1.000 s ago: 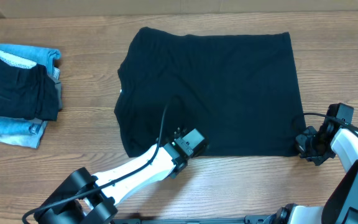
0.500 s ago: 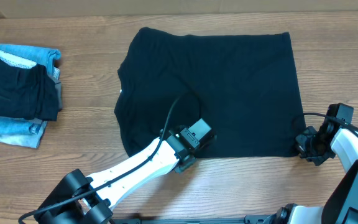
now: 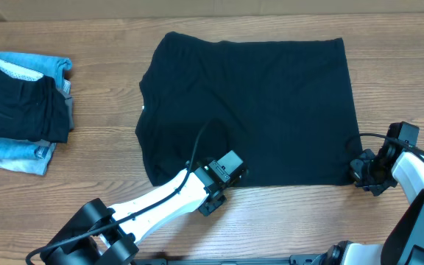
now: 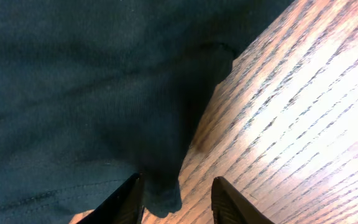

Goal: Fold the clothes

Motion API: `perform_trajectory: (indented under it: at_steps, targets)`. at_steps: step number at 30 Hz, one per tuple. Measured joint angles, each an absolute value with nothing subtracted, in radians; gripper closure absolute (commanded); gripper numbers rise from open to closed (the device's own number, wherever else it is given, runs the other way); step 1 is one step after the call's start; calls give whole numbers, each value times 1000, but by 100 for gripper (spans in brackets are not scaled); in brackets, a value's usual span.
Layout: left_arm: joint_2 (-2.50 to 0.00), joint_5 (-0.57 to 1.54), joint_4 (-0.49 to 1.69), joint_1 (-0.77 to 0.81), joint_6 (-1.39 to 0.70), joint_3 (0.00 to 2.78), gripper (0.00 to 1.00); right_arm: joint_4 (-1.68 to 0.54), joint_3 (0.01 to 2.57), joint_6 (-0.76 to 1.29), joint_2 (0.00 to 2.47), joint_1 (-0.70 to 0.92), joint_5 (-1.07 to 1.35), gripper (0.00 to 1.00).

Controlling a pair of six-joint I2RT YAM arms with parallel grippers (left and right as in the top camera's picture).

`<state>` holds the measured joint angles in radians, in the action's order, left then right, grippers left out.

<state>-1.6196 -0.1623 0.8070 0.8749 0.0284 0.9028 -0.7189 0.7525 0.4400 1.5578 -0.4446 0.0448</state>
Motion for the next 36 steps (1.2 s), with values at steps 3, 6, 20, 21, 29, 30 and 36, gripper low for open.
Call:
perform_trajectory:
  at_steps: [3, 6, 20, 21, 29, 30, 36]
  targets:
    - [-1620, -176, 792, 875, 28, 902, 66, -719, 752, 440, 1558, -445, 45, 79]
    - [-1620, -176, 774, 875, 28, 880, 66, -719, 752, 440, 1558, -444, 45, 79]
    - [-1620, -282, 803, 875, 25, 862, 96, -719, 752, 440, 1558, -445, 45, 79]
    - [-1620, -294, 808, 875, 25, 871, 96, -719, 752, 440, 1558, -445, 45, 79]
    - [-1620, -435, 800, 875, 47, 943, 96, -719, 752, 440, 1558, -445, 45, 79]
    - [-1620, -454, 793, 875, 60, 944, 96, -719, 752, 440, 1558, -444, 45, 79]
    - [-1620, -511, 709, 875, 150, 944, 94, -719, 752, 440, 1558, -445, 45, 79]
